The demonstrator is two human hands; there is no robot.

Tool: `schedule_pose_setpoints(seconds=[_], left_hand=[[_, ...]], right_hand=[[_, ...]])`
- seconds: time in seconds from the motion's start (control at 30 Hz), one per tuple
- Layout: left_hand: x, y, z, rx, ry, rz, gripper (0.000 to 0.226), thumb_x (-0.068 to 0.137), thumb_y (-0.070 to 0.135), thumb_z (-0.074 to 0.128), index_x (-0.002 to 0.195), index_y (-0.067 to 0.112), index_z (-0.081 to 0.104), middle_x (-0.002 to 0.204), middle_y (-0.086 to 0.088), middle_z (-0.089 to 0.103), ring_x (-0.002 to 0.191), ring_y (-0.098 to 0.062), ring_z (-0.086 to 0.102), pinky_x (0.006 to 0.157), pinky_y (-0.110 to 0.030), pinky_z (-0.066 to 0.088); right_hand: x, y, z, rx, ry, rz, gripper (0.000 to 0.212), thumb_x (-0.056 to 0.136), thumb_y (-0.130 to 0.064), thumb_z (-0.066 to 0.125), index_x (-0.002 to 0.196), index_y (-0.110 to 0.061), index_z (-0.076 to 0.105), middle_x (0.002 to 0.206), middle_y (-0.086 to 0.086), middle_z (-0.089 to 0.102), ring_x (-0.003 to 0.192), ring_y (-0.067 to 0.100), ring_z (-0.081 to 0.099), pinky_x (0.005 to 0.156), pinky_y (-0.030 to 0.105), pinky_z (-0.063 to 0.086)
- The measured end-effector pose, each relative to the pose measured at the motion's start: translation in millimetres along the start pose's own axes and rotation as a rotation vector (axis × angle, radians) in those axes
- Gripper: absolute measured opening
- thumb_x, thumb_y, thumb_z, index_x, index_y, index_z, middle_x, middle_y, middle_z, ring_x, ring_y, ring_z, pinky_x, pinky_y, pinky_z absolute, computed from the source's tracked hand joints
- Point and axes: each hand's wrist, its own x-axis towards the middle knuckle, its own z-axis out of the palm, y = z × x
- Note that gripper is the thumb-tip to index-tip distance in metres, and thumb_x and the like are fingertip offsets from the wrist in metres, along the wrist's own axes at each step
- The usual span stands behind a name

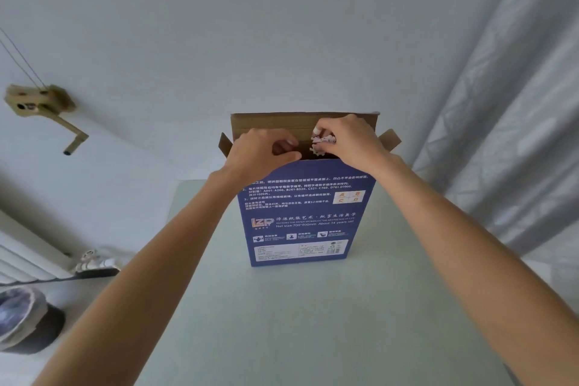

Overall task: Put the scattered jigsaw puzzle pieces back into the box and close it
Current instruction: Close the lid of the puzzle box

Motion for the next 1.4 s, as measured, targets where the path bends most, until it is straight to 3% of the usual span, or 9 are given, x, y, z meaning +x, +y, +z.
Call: schedule_pose_setpoints(seconds=[0.2,0.33,0.57,0.7,0.8,0.9,1.03,1.2,1.4], left_hand=[[-11,2,5,-0.013,-0.006,0.021,0.013,0.079,0.029,0.071,0.092,0.030,0.069,0.079,0.019,0.065,0.077,0.000,0.062,0.076,-0.030,0.054],[-15,2,11,0.010,0.060,0.071,0.012,0.083,0.023,0.068,0.093,0.028,0.070,0.079,0.020,0.064,0.076,0.000,0.061,0.072,-0.032,0.054],[-58,2,21,-0.060,0.685,0.123,0.013,0.085,0.013,0.058,0.094,0.017,0.068,0.088,0.011,0.065,0.085,-0.010,0.053,0.073,-0.018,0.043],[-83,-9,29,-0.382,0.850,-0.262,0.020,0.083,0.012,0.055,0.101,0.018,0.060,0.095,0.006,0.057,0.093,-0.011,0.049,0.080,-0.024,0.041],[-81,-13,23,-0.658,0.744,-0.413,0.039,0.085,0.010,0.058,0.121,0.020,0.048,0.118,0.006,0.053,0.107,-0.004,0.051,0.087,-0.018,0.041],[-71,-14,14,-0.769,0.580,-0.384,0.032,0.093,0.016,0.052,0.124,0.018,0.050,0.119,0.008,0.058,0.107,0.002,0.054,0.089,-0.013,0.042],[-55,-21,7,-0.621,0.440,-0.397,0.028,0.091,0.039,0.047,0.095,0.022,0.069,0.095,0.007,0.072,0.096,-0.007,0.063,0.085,-0.024,0.045],[-40,-37,-3,-0.529,0.431,-0.416,0.037,0.080,0.012,0.068,0.115,0.016,0.060,0.119,0.003,0.058,0.101,-0.016,0.059,0.081,-0.028,0.050],[-38,-42,-7,-0.608,0.380,-0.252,0.076,0.078,0.000,0.068,0.140,0.024,0.032,0.132,0.005,0.047,0.108,-0.010,0.051,0.076,-0.015,0.045]], right_hand=[[-2,-10,-4,0.094,-0.022,-0.012,0.012,0.085,-0.020,0.066,0.096,-0.014,0.068,0.092,0.004,0.069,0.081,0.016,0.062,0.076,0.031,0.051],[-20,-10,2,0.149,0.161,-0.049,0.011,0.086,-0.019,0.064,0.096,-0.016,0.067,0.089,-0.003,0.071,0.079,0.011,0.065,0.073,0.035,0.055],[-102,9,20,0.281,0.787,0.231,0.018,0.085,-0.010,0.061,0.102,-0.005,0.060,0.104,0.008,0.057,0.084,0.014,0.056,0.071,0.014,0.044],[-94,30,25,0.608,0.665,0.553,0.049,0.084,-0.010,0.065,0.125,-0.002,0.040,0.126,0.014,0.044,0.109,0.018,0.047,0.093,0.029,0.045],[-83,35,22,0.834,0.555,0.596,0.058,0.088,-0.015,0.061,0.134,-0.010,0.027,0.133,0.008,0.048,0.115,0.011,0.046,0.102,0.037,0.041],[-77,32,25,0.751,0.514,0.530,0.044,0.092,-0.022,0.055,0.130,-0.011,0.036,0.121,0.001,0.057,0.110,0.015,0.054,0.096,0.032,0.043],[-77,38,25,0.346,0.527,0.407,0.024,0.095,-0.025,0.048,0.105,-0.008,0.062,0.110,0.005,0.066,0.095,0.022,0.061,0.080,0.035,0.048],[-62,57,6,0.201,0.419,0.377,0.013,0.083,-0.015,0.063,0.093,-0.010,0.071,0.105,0.007,0.068,0.097,0.028,0.059,0.077,0.033,0.047],[-34,47,-16,0.372,0.195,0.385,0.077,0.076,0.004,0.068,0.138,-0.020,0.027,0.118,0.006,0.038,0.076,0.017,0.055,0.071,0.022,0.044]])
